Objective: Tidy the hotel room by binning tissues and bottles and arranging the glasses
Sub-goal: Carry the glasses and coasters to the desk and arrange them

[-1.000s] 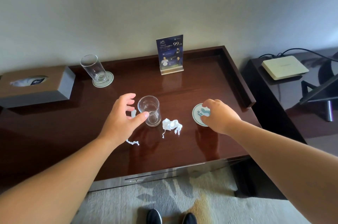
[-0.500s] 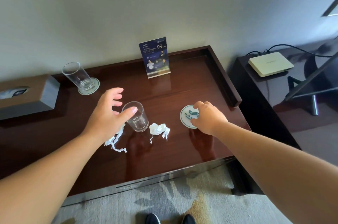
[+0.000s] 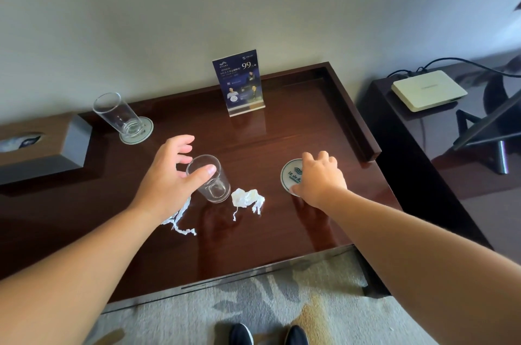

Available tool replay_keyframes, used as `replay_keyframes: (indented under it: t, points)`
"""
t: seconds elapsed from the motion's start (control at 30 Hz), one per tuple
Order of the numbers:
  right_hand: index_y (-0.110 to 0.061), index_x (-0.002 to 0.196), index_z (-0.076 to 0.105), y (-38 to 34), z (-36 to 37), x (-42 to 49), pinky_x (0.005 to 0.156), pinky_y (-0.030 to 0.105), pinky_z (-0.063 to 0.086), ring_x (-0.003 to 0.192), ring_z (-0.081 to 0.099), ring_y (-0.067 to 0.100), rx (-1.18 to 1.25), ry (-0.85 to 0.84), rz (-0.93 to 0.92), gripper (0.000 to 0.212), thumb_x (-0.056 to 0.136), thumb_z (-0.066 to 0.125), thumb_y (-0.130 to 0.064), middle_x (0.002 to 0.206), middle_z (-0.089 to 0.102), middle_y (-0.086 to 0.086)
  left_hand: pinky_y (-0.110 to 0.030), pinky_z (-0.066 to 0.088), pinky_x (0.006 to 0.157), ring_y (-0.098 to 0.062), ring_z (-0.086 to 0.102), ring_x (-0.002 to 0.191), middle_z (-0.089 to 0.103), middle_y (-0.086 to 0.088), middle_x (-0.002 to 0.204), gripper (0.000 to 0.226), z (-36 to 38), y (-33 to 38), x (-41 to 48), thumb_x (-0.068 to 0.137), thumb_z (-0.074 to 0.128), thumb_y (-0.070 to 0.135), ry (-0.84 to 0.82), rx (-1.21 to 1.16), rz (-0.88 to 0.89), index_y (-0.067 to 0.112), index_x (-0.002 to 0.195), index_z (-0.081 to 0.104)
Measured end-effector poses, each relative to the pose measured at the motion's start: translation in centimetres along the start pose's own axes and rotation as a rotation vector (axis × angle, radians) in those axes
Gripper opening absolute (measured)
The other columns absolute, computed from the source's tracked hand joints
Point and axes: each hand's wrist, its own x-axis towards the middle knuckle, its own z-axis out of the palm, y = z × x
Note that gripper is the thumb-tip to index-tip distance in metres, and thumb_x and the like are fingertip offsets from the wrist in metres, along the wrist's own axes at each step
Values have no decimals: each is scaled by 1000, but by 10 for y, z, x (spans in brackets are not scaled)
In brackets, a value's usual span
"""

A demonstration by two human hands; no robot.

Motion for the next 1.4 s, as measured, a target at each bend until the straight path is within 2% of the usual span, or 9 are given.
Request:
replay_keyframes:
  t: [0.17, 0.37, 0.5, 0.67, 0.87, 1.03, 1.2, 1.33, 1.4]
  points:
    - [-13, 126, 41, 0, -2, 5, 87, 38, 43, 108, 45, 29, -69, -20, 108, 80, 68, 73, -57, 117, 46, 12, -12, 39, 74, -4, 54, 109, 50, 5, 129, 59, -1, -1, 2, 80, 74, 28, -2, 3, 10, 32, 131, 45]
    - [-9, 123, 40, 0, -3, 7, 84, 37, 46, 108, 45, 28, 15, -35, 166, 82, 65, 80, -51, 118, 40, 10, -16, 43, 76, 1, 53, 105, 50, 3, 128, 59, 1, -3, 0, 79, 76, 25, -10, 2, 36, 32, 130, 45]
    - [-12, 109, 38, -1, -5, 4, 69, 36, 43, 102, 48, 31, 89, 65, 108, 52, 75, 76, -25, 113, 34, 9, -16, 44, 77, -2, 54, 106, 49, 3, 129, 60, 0, -6, 0, 79, 76, 26, -12, 1, 37, 31, 130, 45]
    - [-19, 98, 39, -3, -17, -1, 66, 35, 41, 91, 51, 30, 244, 84, 15, 25, 82, 49, -4, 91, 53, 5, -22, 46, 82, 0, 53, 108, 49, 3, 128, 61, -1, -8, -2, 79, 76, 28, -13, -1, 43, 31, 131, 45]
    - [-23, 105, 54, -29, -36, -5, 56, 25, 36, 80, 52, 19, 424, 194, -107, 18, 91, 46, -15, 103, 50, -3, -32, 50, 88, -1, 53, 108, 49, 4, 127, 62, -3, -10, -6, 77, 78, 30, -2, -7, 39, 33, 130, 44]
    - [-27, 99, 52, -49, -46, -12, 50, 22, 35, 78, 55, 16, 458, 215, -222, 10, 94, 48, -20, 92, 61, -6, -35, 49, 92, -1, 52, 110, 49, 8, 125, 68, -4, -25, -14, 73, 78, 39, 1, -10, -6, 35, 131, 43]
    - [-28, 100, 54, -57, -46, -16, 59, 27, 41, 81, 57, 17, 464, 205, -232, 12, 93, 49, -19, 93, 63, -6, -35, 47, 94, 2, 49, 113, 49, 16, 123, 80, 11, -42, -26, 57, 71, 62, -30, -52, -96, 41, 128, 40]
    - [-33, 95, 52, -57, -44, -19, 54, 22, 38, 78, 55, 13, 465, 204, -216, 15, 92, 50, -19, 88, 61, -11, -27, 44, 92, 18, 43, 109, 45, 30, 120, 68, 31, -49, -26, 55, 73, 61, -51, -144, -138, 63, 113, 37]
    - [-34, 94, 51, -56, -44, -21, 54, 21, 38, 79, 55, 12, 464, 203, -212, 15, 91, 51, -19, 88, 60, -12, -24, 43, 89, 17, 45, 108, 45, 32, 119, 65, 39, -51, -24, 55, 74, 60, -41, -160, -152, 71, 105, 34]
